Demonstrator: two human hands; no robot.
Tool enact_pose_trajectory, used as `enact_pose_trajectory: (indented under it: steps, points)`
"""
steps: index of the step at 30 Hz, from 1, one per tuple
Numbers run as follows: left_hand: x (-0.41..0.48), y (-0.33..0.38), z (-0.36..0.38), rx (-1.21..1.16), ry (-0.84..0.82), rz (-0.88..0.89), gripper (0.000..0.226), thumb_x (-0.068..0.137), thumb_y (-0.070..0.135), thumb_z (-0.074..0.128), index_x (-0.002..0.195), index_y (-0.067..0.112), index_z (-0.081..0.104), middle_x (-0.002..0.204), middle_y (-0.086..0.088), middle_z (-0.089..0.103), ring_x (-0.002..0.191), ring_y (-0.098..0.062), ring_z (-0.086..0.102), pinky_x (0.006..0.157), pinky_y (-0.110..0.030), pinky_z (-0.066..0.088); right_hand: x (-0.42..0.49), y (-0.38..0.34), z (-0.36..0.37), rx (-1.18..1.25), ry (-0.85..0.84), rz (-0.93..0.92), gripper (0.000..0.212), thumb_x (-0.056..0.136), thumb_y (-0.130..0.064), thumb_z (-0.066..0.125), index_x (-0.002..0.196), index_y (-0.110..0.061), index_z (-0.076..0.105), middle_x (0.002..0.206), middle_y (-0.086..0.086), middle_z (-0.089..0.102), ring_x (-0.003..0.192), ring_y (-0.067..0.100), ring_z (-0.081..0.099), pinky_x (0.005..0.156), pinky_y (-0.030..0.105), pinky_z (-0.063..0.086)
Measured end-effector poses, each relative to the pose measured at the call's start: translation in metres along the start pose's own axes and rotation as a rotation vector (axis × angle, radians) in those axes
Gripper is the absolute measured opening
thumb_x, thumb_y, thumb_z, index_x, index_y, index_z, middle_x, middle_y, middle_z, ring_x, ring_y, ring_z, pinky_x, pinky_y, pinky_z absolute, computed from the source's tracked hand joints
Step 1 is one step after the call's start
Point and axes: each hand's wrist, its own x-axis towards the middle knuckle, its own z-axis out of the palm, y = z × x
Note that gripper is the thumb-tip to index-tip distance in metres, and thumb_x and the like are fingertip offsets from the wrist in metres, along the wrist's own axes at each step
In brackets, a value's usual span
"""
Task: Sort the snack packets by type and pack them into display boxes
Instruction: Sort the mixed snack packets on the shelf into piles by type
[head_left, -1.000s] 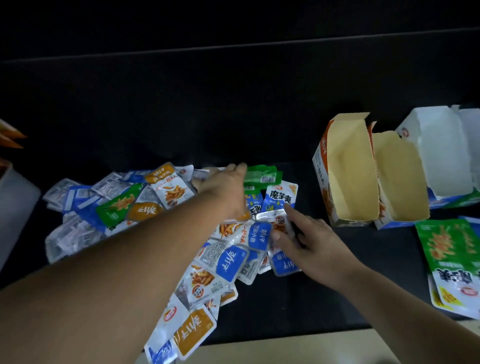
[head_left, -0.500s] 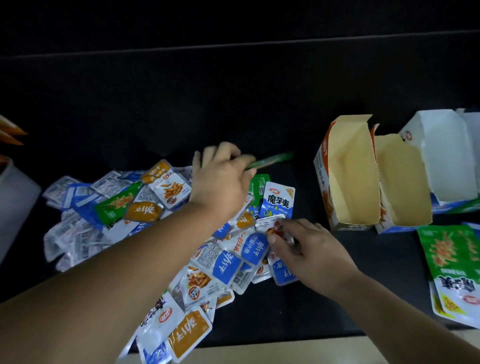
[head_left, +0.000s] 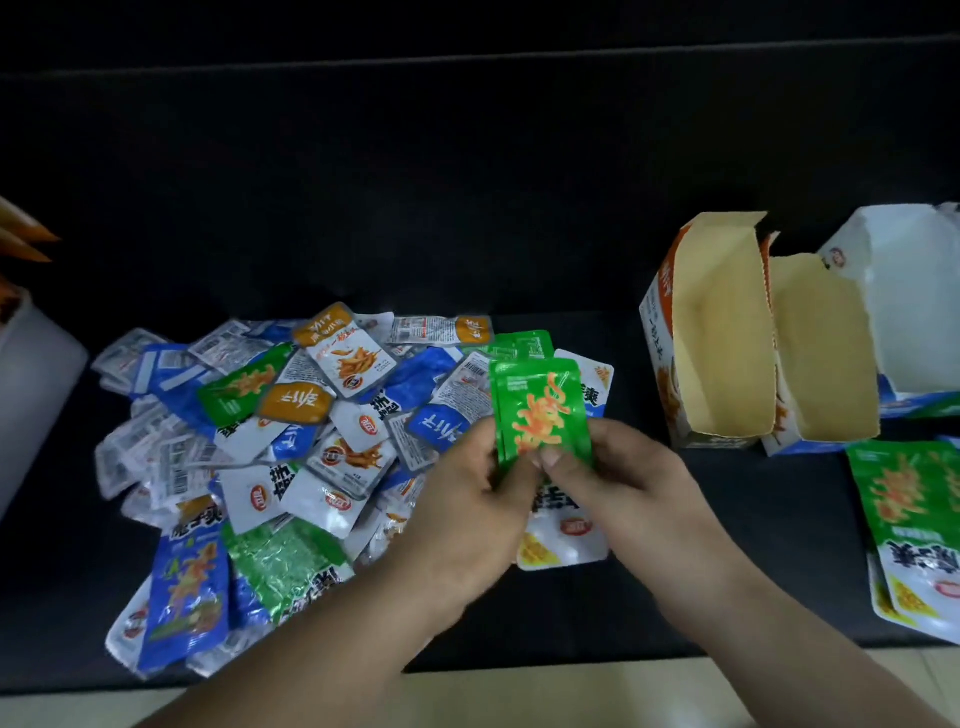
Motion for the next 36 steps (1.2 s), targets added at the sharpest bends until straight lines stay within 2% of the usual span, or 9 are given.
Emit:
enact_pose_trajectory:
  steps: [5,9,13,18,21,25,29,32,36]
  points:
    - [0.004,0.013,0.003,0.132,-0.198,-0.019,0.029,0.108,0.021,0.053,0.13,0.038,0.063,0.118,0.02,0.073,0.111,0.005,0.066,0.104,-0.033,0.053,0.007,0.008,-0.014,0.072,0.119,0.075,0.018,0.094,-0.007,0.072,0.11,-0.014,0.071,0.1,0.007,0.079,0.095,0.025,0.077,0.085,0.05,0.062]
    - [0.028,0.034,-0.006,0.473,-0.233,0.051,0.03,0.099,0.008,0.058,0.114,0.029,0.073,0.106,0.01,0.074,0.084,0.0,0.066,0.078,-0.025,0.054,0.008,0.02,-0.03,0.071,0.227,0.096,0.021,0.092,-0.009,0.075,0.11,-0.018,0.066,0.097,0.002,0.079,0.09,0.019,0.077,0.085,0.05,0.06]
    - [0.112,0.042,-0.025,1.037,-0.033,0.401,0.034,0.1,0.014,0.056,0.132,0.017,0.067,0.133,-0.004,0.063,0.117,-0.024,0.061,0.096,-0.041,0.054,0.016,0.025,-0.037,0.001,0.338,0.039,0.021,0.092,-0.017,0.077,0.105,-0.023,0.061,0.093,-0.005,0.078,0.08,0.008,0.075,0.068,0.031,0.056]
    - [0.164,0.037,-0.032,1.336,-0.249,0.001,0.072,0.103,0.049,0.054,0.164,0.039,0.017,0.168,-0.001,0.026,0.147,-0.031,0.034,0.117,-0.043,0.038,0.02,0.038,-0.042,-0.28,0.37,-0.015,0.015,0.096,-0.029,0.071,0.094,-0.029,0.056,0.086,-0.01,0.068,0.072,0.0,0.063,0.05,0.013,0.041]
    - [0.161,0.037,-0.029,1.405,-0.256,0.079,0.078,0.1,0.047,0.061,0.164,0.034,0.019,0.166,0.005,0.029,0.146,-0.029,0.03,0.118,-0.043,0.034,0.016,0.048,-0.045,-0.337,0.367,-0.004,0.016,0.095,-0.034,0.072,0.092,-0.027,0.058,0.078,-0.006,0.067,0.064,0.003,0.061,0.048,0.017,0.041]
    - [0.16,0.045,-0.024,1.392,-0.239,0.006,0.081,0.092,0.04,0.074,0.16,0.032,0.031,0.155,0.001,0.038,0.143,-0.03,0.031,0.116,-0.047,0.036,0.01,0.053,-0.045,-0.409,0.388,-0.034,0.018,0.095,-0.041,0.069,0.092,-0.03,0.055,0.076,-0.009,0.067,0.065,0.001,0.061,0.054,0.027,0.044]
    - [0.156,0.051,-0.023,1.376,-0.204,0.04,0.037,0.084,0.04,0.081,0.115,0.044,0.063,0.124,0.004,0.052,0.129,-0.027,0.04,0.108,-0.046,0.037,0.008,0.055,-0.045,-0.473,0.424,-0.077,0.022,0.094,-0.044,0.069,0.092,-0.029,0.054,0.073,-0.009,0.065,0.063,0.008,0.061,0.055,0.032,0.047]
    - [0.149,0.065,-0.036,1.115,-0.114,0.144,0.025,0.07,0.043,0.089,0.076,0.046,0.065,0.105,0.007,0.058,0.114,-0.026,0.054,0.102,-0.043,0.047,0.008,0.053,-0.046,-0.462,0.395,-0.074,0.022,0.093,-0.043,0.071,0.09,-0.028,0.056,0.068,-0.009,0.065,0.061,0.007,0.06,0.054,0.034,0.049]
    - [0.108,0.091,-0.044,0.564,0.154,0.4,0.018,0.079,0.026,0.09,0.081,0.02,0.073,0.083,-0.001,0.071,0.076,-0.02,0.067,0.073,-0.036,0.055,0.007,0.048,-0.046,-0.346,0.374,-0.026,0.02,0.094,-0.037,0.073,0.089,-0.026,0.057,0.072,-0.011,0.066,0.065,0.008,0.062,0.059,0.036,0.051]
